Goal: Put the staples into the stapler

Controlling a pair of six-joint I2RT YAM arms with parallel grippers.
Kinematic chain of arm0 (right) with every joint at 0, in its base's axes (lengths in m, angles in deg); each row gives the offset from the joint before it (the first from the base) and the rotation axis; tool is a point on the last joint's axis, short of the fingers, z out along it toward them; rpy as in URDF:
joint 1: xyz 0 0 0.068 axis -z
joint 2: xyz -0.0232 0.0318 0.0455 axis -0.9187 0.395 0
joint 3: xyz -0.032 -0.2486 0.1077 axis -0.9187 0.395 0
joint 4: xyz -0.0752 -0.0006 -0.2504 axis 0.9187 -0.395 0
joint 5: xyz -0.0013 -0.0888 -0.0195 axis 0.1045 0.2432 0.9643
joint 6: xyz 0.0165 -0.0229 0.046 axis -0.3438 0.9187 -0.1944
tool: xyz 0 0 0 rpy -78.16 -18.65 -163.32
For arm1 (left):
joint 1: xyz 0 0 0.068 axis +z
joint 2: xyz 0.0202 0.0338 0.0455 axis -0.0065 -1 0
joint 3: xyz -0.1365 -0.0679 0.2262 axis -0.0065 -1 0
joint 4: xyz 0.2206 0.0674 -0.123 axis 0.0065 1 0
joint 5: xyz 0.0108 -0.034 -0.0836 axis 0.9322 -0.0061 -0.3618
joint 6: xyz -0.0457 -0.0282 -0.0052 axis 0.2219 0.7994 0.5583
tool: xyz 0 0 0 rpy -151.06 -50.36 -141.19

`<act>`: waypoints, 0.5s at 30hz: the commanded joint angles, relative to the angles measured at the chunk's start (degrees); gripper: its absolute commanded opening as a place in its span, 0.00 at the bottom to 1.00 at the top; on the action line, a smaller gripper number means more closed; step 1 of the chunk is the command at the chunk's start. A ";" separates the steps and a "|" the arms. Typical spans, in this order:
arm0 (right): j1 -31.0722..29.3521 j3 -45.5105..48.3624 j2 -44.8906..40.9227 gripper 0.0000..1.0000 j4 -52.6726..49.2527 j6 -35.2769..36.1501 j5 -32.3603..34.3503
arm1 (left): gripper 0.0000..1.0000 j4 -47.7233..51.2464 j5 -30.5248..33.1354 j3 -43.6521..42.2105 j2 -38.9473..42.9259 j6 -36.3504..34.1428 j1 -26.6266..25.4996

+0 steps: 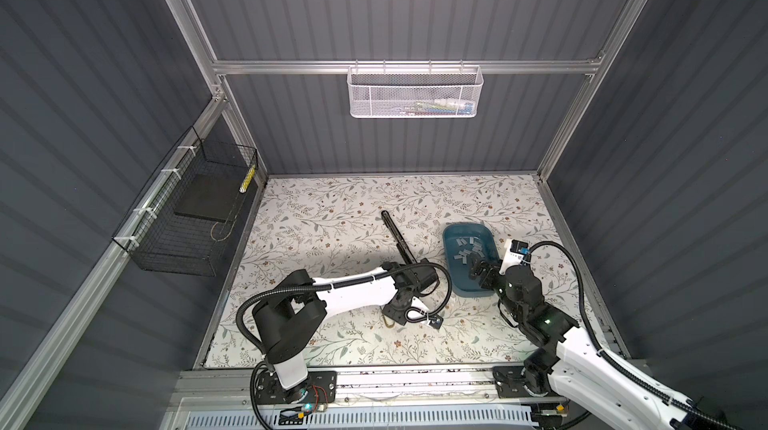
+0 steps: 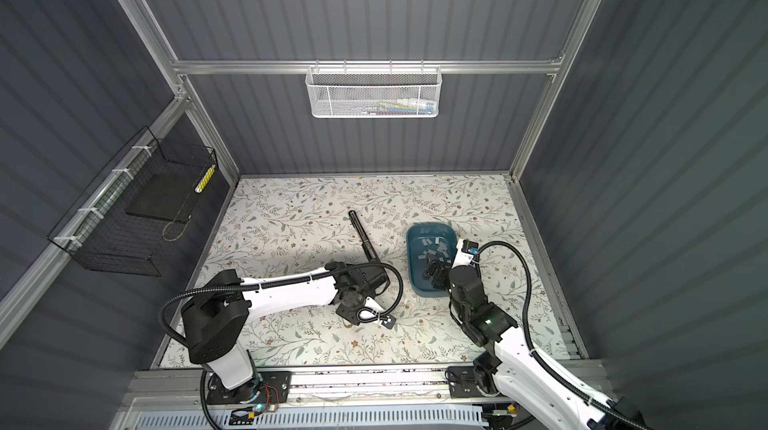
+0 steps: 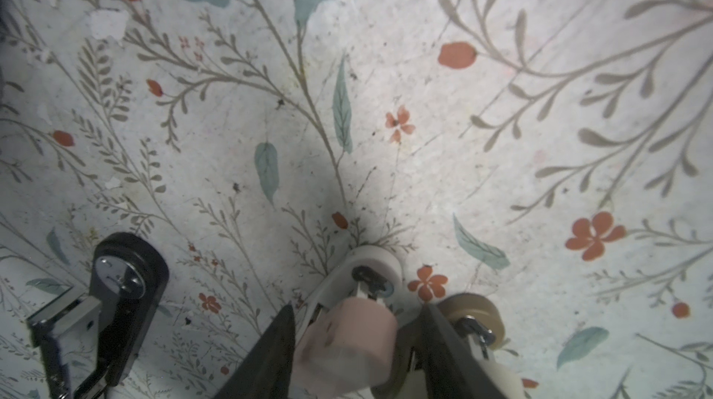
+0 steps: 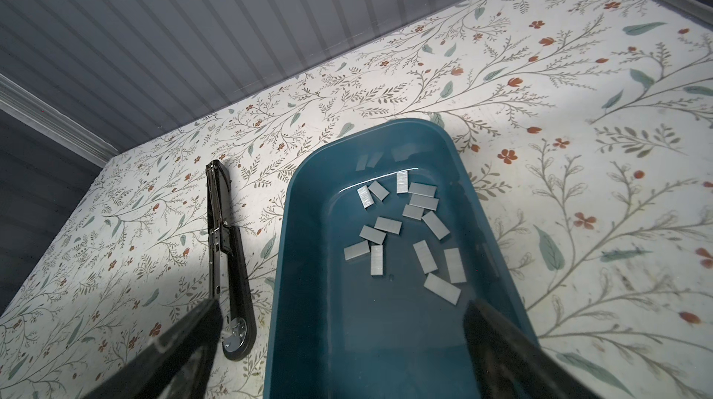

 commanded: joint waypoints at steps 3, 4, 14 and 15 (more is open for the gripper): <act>0.33 -2.41 0.89 0.99 0.40 1.14 -0.39 | 0.54 1.96 -2.00 1.03 0.52 0.19 -0.83; 0.33 -2.48 0.81 0.99 0.22 1.06 -0.32 | 0.54 1.96 -2.13 1.02 0.48 0.18 -0.92; 0.54 -1.26 -0.96 0.99 0.56 0.57 -0.38 | 0.44 3.30 -1.76 2.26 -1.40 0.37 -1.37; 0.60 -1.25 -0.88 0.99 0.56 0.64 -0.36 | 0.44 3.28 -1.59 2.27 -1.41 0.27 -1.39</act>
